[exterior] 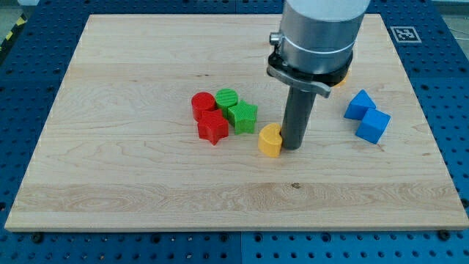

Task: Push the yellow heart to the bottom of the green star

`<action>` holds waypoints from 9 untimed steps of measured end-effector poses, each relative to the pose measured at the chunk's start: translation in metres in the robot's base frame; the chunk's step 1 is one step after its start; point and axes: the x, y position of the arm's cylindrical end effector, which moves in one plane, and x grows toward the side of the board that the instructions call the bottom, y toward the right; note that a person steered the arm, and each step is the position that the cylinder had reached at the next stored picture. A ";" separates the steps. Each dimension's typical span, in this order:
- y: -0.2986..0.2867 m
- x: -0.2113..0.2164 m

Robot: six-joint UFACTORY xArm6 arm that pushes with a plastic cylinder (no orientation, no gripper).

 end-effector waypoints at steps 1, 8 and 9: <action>0.006 0.019; -0.017 0.003; -0.014 -0.010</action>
